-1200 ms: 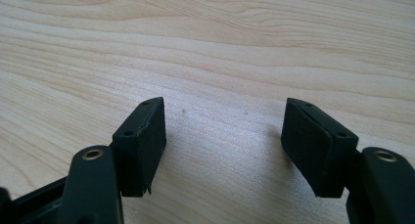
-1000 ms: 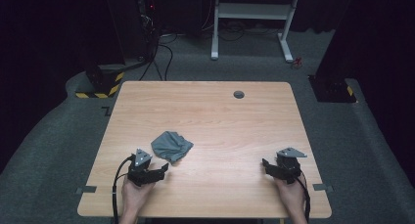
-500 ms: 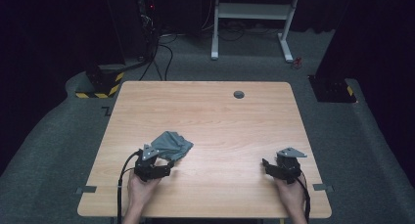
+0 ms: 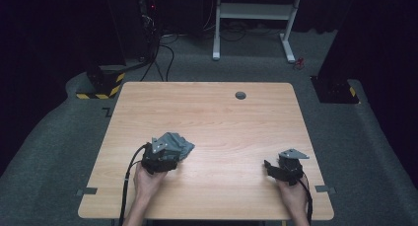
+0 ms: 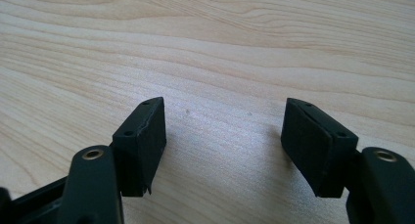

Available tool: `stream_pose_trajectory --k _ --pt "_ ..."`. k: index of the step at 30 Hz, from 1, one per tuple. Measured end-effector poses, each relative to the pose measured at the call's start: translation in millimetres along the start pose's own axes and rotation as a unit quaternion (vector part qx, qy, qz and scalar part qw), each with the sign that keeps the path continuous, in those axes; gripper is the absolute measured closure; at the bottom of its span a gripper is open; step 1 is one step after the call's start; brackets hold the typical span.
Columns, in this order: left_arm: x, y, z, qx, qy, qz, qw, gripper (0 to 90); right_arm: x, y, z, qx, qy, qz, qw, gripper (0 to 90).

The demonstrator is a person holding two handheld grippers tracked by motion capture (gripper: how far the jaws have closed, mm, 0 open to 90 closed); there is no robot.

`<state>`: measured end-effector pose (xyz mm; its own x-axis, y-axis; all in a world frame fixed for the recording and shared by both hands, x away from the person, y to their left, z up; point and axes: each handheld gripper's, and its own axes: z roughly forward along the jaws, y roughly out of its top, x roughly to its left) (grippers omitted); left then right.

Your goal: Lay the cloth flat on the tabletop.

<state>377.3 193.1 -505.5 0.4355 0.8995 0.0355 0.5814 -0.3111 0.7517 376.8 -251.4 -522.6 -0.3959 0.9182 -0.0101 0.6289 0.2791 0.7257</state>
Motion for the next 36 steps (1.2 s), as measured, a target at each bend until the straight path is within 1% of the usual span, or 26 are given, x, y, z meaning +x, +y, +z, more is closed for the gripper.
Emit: stream_pose_trajectory --k 1,3,7,8,10,11,12,13,14,15,16,17,19,21,22,23,24,26,28,33,34,35,36 --pt "0.0 0.0 0.0 0.0 0.0 0.0 1.0 24.9 0.0 0.0 0.0 0.0 0.0 0.0 1.0 33.3" --pt "-0.7 1.9 5.7 0.012 0.004 0.009 0.9999 25.3 0.0 0.0 0.0 0.0 0.0 0.0 1.0 33.3" --pt "-1.8 2.5 10.5 0.015 0.009 0.01 0.9998 27.4 0.0 0.0 0.0 0.0 0.0 0.0 1.0 33.3" --pt "-1.3 2.9 12.7 0.019 0.012 0.014 0.9997 28.3 0.0 0.0 0.0 0.0 0.0 0.0 1.0 33.3" --pt "-1.7 2.9 13.7 0.022 0.014 0.01 0.9996 31.0 0.0 0.0 0.0 0.0 0.0 0.0 1.0 33.3" --pt "-1.5 2.9 14.9 0.023 0.016 0.01 0.9996 31.0 0.0 0.0 0.0 0.0 0.0 0.0 1.0 33.3" --pt "-0.8 3.1 16.0 0.026 0.015 0.01 0.9995 35.0 -0.1 0.0 0.0 0.0 0.0 0.0 1.0 33.3" --pt "-0.1 3.5 18.3 0.032 0.012 0.007 0.9994 36.9 -0.1 0.0 0.0 0.0 0.0 -0.001 1.0 33.3" --pt "-0.1 3.5 18.3 0.032 0.012 0.007 0.9994 39.1 -0.1 0.0 0.0 0.0 0.0 -0.001 1.0 33.3" --pt "0.2 3.6 19.5 0.032 0.01 0.007 0.9994 39.1 0.0 0.0 0.0 0.0 0.0 0.0 1.0 33.3" --pt "0.5 4.1 20.3 0.033 0.004 0.003 0.9995 43.6 -0.1 0.0 0.1 0.0 0.0 0.0 1.0 33.3" --pt "1.2 4.8 20.1 0.033 0.001 0.004 0.9995 46.9 -0.1 0.0 0.1 0.0 0.0 0.0 1.0 33.3" --pt "1.8 5.8 19.7 0.033 -0.002 0.006 0.9994 57.5 -0.1 0.0 0.1 -0.001 0.0 -0.001 1.0 33.3" --pt "2.4 6.4 19.8 0.033 -0.003 0.007 0.9994 65.9 0.0 0.0 0.0 0.0 0.0 0.0 1.0 33.3" --pt "3.0 6.5 19.6 0.03 -0.003 0.007 0.9995 65.9 0.0 0.0 0.0 0.0 0.0 0.0 1.0 33.3" --pt "4.2 6.0 19.2 0.028 -0.005 0.002 0.9996 72.1 -0.1 0.0 0.0 0.0 0.0 0.0 1.0 33.3" --pt "4.2 5.9 18.9 0.026 -0.005 0.002 0.9996 74.2 0.0 0.0 0.0 0.0 0.0 0.0 1.0 33.3" --pt "3.5 6.1 17.9 0.025 -0.005 0.009 0.9996 77.8 0.0 0.0 0.0 0.0 0.0 0.0 1.0 33.3" --pt "2.8 6.1 17.6 0.023 -0.006 0.009 0.9997 79.0 0.0 0.0 0.0 0.0 0.0 0.0 1.0 33.3" --pt "-2.9 6.7 17.4 0.016 -0.029 0.017 0.9993 81.3 0.0 0.0 0.0 0.0 0.0 0.0 1.0 33.3" --pt "-4.1 6.9 17.4 0.014 -0.036 0.014 0.9992 81.5 0.0 0.0 0.0 0.0 0.0 0.0 1.0 33.3" --pt "-4.1 6.9 17.4 0.014 -0.036 0.014 0.9992 81.6 0.0 0.0 0.0 0.0 0.0 0.0 1.0 33.3" --pt "-6.4 7.9 17.5 0.01 -0.047 0.01 0.9988 81.7 0.0 0.0 0.0 0.0 0.0 0.0 1.0 33.3"
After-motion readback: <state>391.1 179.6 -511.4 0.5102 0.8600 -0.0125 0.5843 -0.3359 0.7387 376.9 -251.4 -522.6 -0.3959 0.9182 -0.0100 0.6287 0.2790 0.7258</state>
